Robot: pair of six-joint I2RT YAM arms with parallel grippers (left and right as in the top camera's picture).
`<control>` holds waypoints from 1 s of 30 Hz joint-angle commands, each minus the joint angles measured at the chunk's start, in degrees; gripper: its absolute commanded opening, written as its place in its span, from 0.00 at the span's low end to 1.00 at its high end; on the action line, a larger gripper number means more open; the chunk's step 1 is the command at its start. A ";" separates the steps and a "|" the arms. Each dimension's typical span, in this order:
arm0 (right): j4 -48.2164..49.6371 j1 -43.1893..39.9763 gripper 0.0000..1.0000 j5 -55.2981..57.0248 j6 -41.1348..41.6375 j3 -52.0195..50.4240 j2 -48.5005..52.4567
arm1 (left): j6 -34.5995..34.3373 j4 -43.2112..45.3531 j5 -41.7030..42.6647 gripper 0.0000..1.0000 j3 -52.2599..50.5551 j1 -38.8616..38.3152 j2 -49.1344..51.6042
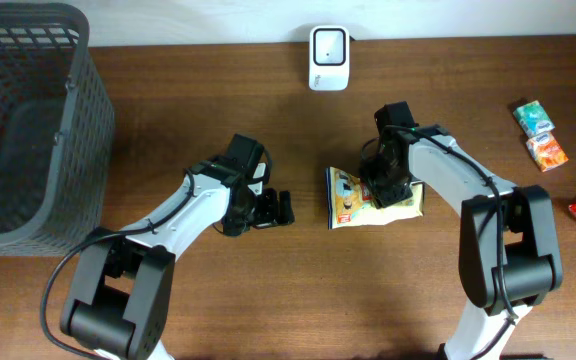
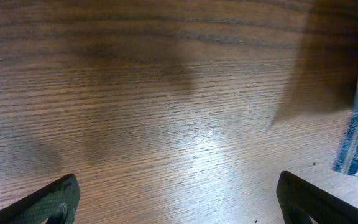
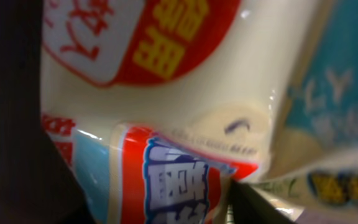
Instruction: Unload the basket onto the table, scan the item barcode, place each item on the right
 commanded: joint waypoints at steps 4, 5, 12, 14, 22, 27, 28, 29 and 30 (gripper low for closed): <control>1.88 0.59 0.22 2.03 -3.82 -3.28 6.23 | 0.11 0.13 -0.39 0.99 -0.48 -0.13 0.39; 1.86 0.59 0.22 1.57 -4.92 -3.19 6.23 | 0.11 0.13 -0.39 1.00 -0.48 -0.13 0.39; 0.81 0.57 0.04 -3.32 -23.85 1.75 6.23 | 0.11 0.17 -0.37 0.99 -0.48 -0.13 0.39; -0.81 0.59 0.04 -4.17 -29.79 4.20 6.23 | 0.11 0.17 -0.39 0.99 -0.48 -0.13 0.39; -9.75 0.68 0.04 -4.20 -55.39 13.14 6.23 | 0.11 0.48 -0.37 1.00 -0.48 -0.13 0.39; -11.26 0.94 0.09 -3.96 -73.35 13.42 6.23 | 0.11 0.59 -0.37 0.99 -0.48 -0.13 0.39; -11.89 0.94 0.24 -3.41 -75.60 13.42 6.23 | 0.11 0.59 -0.37 0.99 -0.48 -0.13 0.39; -12.79 0.94 0.41 -2.82 -77.40 13.42 6.23 | 0.11 0.59 -0.37 1.00 -0.48 -0.13 0.39; -13.55 0.94 0.54 -1.55 -78.71 13.42 6.23 | 0.11 0.59 -0.37 0.99 -0.48 -0.13 0.39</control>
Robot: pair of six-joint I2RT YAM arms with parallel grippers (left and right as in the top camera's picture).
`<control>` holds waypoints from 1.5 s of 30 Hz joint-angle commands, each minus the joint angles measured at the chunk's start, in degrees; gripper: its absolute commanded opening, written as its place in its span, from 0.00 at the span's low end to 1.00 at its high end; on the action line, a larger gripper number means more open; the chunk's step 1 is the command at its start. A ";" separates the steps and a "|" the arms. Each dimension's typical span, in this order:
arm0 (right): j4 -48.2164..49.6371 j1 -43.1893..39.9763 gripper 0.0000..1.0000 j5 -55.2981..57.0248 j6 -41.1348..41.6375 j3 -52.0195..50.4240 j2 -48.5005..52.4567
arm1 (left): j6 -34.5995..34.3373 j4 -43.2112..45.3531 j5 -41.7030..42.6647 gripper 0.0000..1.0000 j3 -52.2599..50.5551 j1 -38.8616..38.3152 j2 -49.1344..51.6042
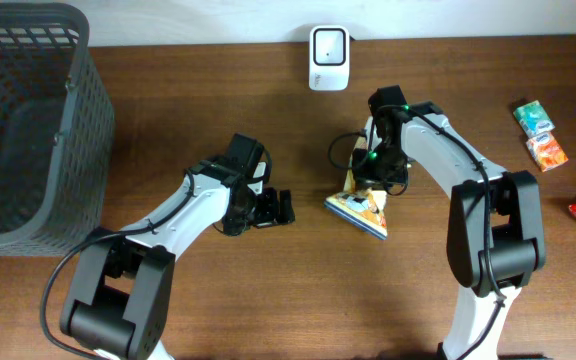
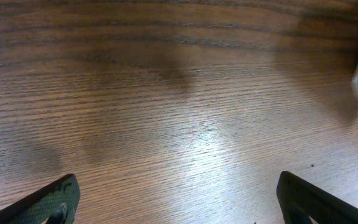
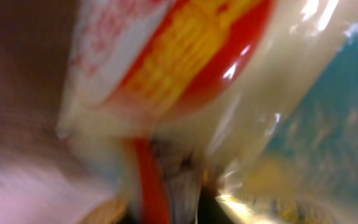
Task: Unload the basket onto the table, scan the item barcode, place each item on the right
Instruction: 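Lift the wipes pack with the right gripper toward the scanner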
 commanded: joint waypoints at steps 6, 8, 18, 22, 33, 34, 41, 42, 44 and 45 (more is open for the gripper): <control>-10.60 0.31 0.69 5.33 -10.58 5.99 0.31 | 0.11 0.11 -0.37 0.99 -0.48 -0.13 0.39; -14.49 0.31 0.86 5.27 -10.40 8.98 0.31 | 0.11 0.15 -0.37 0.99 -0.48 -0.13 0.39; -20.20 0.42 0.91 5.31 -8.87 11.45 0.55 | 0.11 0.11 -0.37 0.99 -0.48 -0.13 0.39; -9.94 0.42 0.79 5.73 0.83 4.26 0.55 | 0.11 0.11 -0.37 1.00 -0.48 -0.13 0.39; -6.69 0.35 0.14 4.74 2.71 2.73 0.42 | 0.11 0.07 -0.37 0.99 -0.48 -0.13 0.39; -7.56 0.35 0.11 4.11 2.67 3.76 0.42 | 0.11 0.09 -0.37 0.99 -0.48 -0.13 0.39; -15.21 -0.31 0.04 -14.34 -10.19 16.52 0.42 | 0.11 0.07 -0.39 0.99 -0.48 -0.13 0.39; -16.04 -0.79 0.04 -19.17 -13.73 17.70 0.42 | 0.13 0.07 -0.39 0.99 -0.48 -0.13 0.39; -17.38 -2.10 0.04 -27.15 -18.56 18.88 0.42 | 0.13 0.07 -0.39 0.99 -0.48 -0.13 0.39; -17.64 -2.82 0.04 -30.38 -20.17 18.99 0.42 | 0.11 0.07 -0.39 0.99 -0.48 -0.13 0.39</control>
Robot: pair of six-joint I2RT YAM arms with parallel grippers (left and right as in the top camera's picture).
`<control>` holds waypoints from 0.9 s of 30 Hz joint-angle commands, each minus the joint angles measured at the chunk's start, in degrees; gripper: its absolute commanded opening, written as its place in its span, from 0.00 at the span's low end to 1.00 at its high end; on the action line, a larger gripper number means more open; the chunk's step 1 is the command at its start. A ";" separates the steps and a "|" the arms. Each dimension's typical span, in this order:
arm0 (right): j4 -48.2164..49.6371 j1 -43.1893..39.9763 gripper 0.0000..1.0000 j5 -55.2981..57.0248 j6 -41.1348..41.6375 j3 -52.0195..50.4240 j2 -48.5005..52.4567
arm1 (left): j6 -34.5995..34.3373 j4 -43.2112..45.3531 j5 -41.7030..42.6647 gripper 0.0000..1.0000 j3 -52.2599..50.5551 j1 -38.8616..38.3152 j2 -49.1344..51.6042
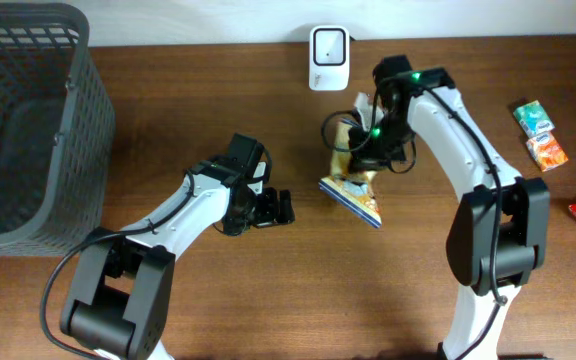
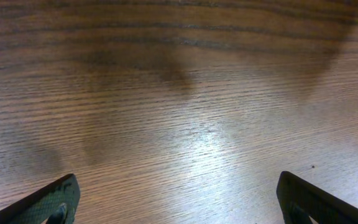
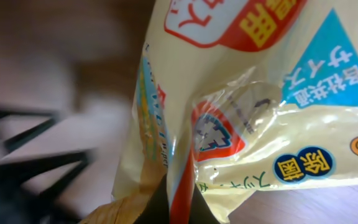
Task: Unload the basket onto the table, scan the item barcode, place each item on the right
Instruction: 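Lift the wipes pack with the right gripper toward the scanner, then hold the wipes pack up against the scanner window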
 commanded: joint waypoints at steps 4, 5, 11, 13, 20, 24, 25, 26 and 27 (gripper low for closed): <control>-3.34 -6.86 0.04 -29.81 -18.82 2.01 -0.07 | 0.11 -0.09 -0.24 0.99 -0.44 -0.13 0.39; -3.76 -7.74 0.04 -31.69 -19.80 2.01 -0.07 | 0.11 -0.09 -0.24 0.99 -0.44 -0.13 0.39; -4.07 -13.66 0.04 -37.97 -22.21 2.01 -0.07 | 0.09 0.15 -0.17 0.99 -0.44 -0.13 0.39; -4.02 -13.53 0.04 -37.94 -22.38 2.01 -0.07 | 0.07 0.37 -0.20 1.00 -0.44 -0.13 0.39; -4.24 -12.00 0.04 -36.20 -27.41 2.01 -0.07 | 0.11 0.33 -0.22 0.99 -0.44 -0.13 0.39; -6.05 -10.27 0.04 -36.22 -34.69 2.01 -0.07 | 0.09 0.35 -0.22 0.99 -0.44 -0.13 0.39; -5.95 -9.68 0.04 -36.00 -35.01 2.01 -0.07 | 0.11 0.33 -0.24 0.99 -0.44 -0.13 0.39; -5.70 -9.14 0.04 -35.95 -35.01 2.01 -0.07 | 0.11 0.33 -0.24 0.99 -0.44 -0.13 0.39; -5.53 -8.74 0.04 -35.95 -35.04 2.01 -0.07 | 0.11 0.33 -0.26 0.99 -0.44 -0.13 0.39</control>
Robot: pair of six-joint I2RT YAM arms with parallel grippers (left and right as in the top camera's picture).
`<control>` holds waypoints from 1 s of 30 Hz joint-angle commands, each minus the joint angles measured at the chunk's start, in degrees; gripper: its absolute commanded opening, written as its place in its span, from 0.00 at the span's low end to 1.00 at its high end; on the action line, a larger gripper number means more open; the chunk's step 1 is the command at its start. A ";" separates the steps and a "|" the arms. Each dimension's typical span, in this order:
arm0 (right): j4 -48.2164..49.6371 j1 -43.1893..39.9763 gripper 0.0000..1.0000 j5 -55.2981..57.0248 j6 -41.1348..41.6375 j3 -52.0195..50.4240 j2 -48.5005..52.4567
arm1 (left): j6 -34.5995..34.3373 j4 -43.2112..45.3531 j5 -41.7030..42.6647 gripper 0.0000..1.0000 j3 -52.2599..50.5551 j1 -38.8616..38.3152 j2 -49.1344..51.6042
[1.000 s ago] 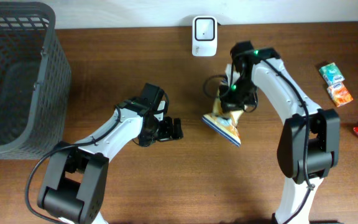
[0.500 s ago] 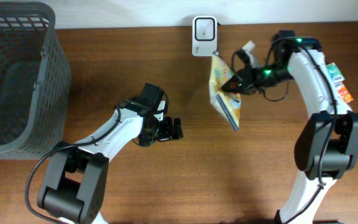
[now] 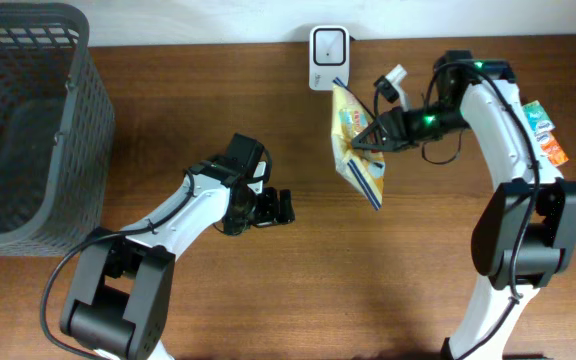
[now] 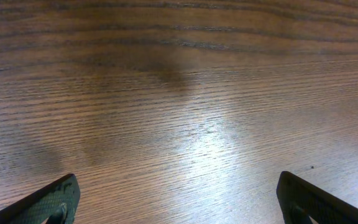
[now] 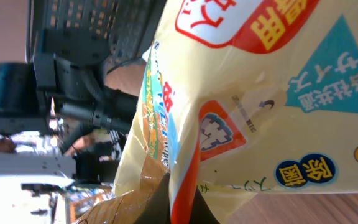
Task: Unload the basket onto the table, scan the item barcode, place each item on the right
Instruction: 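Hold the wipes pack up against the scanner window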
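Note:
A yellow snack bag [image 3: 356,142] with red and blue print hangs in the air, tilted, just below the white barcode scanner [image 3: 328,45] at the table's back edge. My right gripper [image 3: 370,137] is shut on the bag's seam, and the bag [image 5: 241,106] fills the right wrist view. My left gripper [image 3: 280,208] rests low over the table's middle, open, with only bare wood between its fingertips [image 4: 61,198].
A dark mesh basket [image 3: 28,120] stands at the far left. Several small snack packets [image 3: 541,133] lie near the right edge, with a red one lower down. Brown wooden table [image 3: 268,290] all round.
My right gripper has carried the snack bag up and to the right, closer under the scanner, and the arm has swung out to the right. The left arm has not moved.
The bag lay flat on the table with my right gripper down on it. It was then pinched and tipped up on its edge, then lifted clear of the wood, and now hangs just below the scanner. The left gripper stayed open in place throughout.

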 commanded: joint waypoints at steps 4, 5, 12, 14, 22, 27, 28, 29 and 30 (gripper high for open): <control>0.24 2.95 0.04 -1.88 -5.33 1.29 -0.07 | 0.15 0.04 -0.44 0.99 -0.44 -0.13 0.39; 0.24 2.93 0.04 -1.88 -5.31 1.29 -0.07 | 0.15 -0.09 -0.46 1.00 -0.44 -0.13 0.39; 0.17 2.93 0.04 -3.69 -5.25 1.29 -0.07 | 0.15 -0.11 -0.44 0.99 -0.44 -0.13 0.39; 0.24 2.93 0.04 -5.14 -5.29 1.31 -0.07 | 0.15 -0.13 -0.44 0.99 -0.44 -0.13 0.39; 0.20 2.93 0.04 -5.95 -5.07 1.31 -0.07 | 0.15 -0.13 -0.46 0.99 -0.44 -0.13 0.39; 0.20 2.95 0.04 -5.92 -5.07 1.31 -0.07 | 0.13 -0.13 -0.72 0.99 -0.44 -0.13 0.39; 0.20 2.95 0.04 -5.92 -5.07 1.31 -0.07 | 0.15 -0.13 -0.72 0.99 -0.44 -0.13 0.39; 0.20 2.95 0.04 -5.95 -5.07 1.31 -0.07 | 0.13 -0.13 -0.74 0.99 -0.44 -0.13 0.39; 0.20 2.95 0.04 -5.95 -5.07 1.31 -0.07 | 0.15 -0.13 -0.83 0.99 -0.44 -0.13 0.39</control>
